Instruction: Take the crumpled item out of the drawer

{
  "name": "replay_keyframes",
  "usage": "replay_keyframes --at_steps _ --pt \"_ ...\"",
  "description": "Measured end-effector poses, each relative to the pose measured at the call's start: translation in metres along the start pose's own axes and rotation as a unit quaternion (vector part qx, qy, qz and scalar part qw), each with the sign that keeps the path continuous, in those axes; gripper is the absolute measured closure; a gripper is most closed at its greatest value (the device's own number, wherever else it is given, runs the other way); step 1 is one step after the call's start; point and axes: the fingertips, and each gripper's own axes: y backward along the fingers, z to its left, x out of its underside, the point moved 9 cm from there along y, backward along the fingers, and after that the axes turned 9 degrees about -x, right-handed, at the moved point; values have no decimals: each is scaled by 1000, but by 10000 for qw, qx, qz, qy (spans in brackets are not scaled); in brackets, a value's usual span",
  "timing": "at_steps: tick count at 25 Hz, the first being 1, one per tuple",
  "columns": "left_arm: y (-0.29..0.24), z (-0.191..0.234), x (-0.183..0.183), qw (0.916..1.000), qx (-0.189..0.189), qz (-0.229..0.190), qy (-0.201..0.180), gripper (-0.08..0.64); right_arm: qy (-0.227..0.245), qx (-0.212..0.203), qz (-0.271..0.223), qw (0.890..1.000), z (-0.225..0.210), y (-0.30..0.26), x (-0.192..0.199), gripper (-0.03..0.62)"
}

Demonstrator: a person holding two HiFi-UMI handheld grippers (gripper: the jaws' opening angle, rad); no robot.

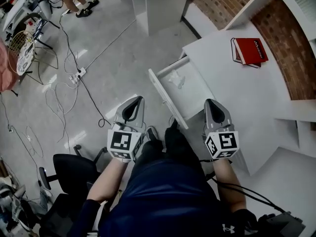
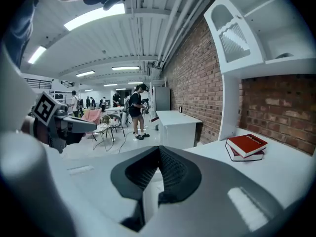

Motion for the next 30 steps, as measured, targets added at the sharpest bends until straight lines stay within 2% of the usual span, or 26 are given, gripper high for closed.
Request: replay_keyframes --at_steps 9,14,18,23,30 --pt "-42 -8 12 9967 -534 611 -80 558 -62 -682 930 9933 -48 -80 52 589" --pt "-55 -15 29 9927 -790 896 -135 558 -19 -1072 1351 9850 -72 -118 84 589" --pt "-59 -17 50 9888 -950 1154 -20 558 13 -1321 1685 9768 -76 -141 109 589" --pt "-67 -18 75 9839 -991 1482 152 557 150 -1473 2083 9668 -75 -169 136 589" --pt "-86 -2 91 9809 -770 1779 169 557 155 -1372 2673 9537 -77 -206 168 568"
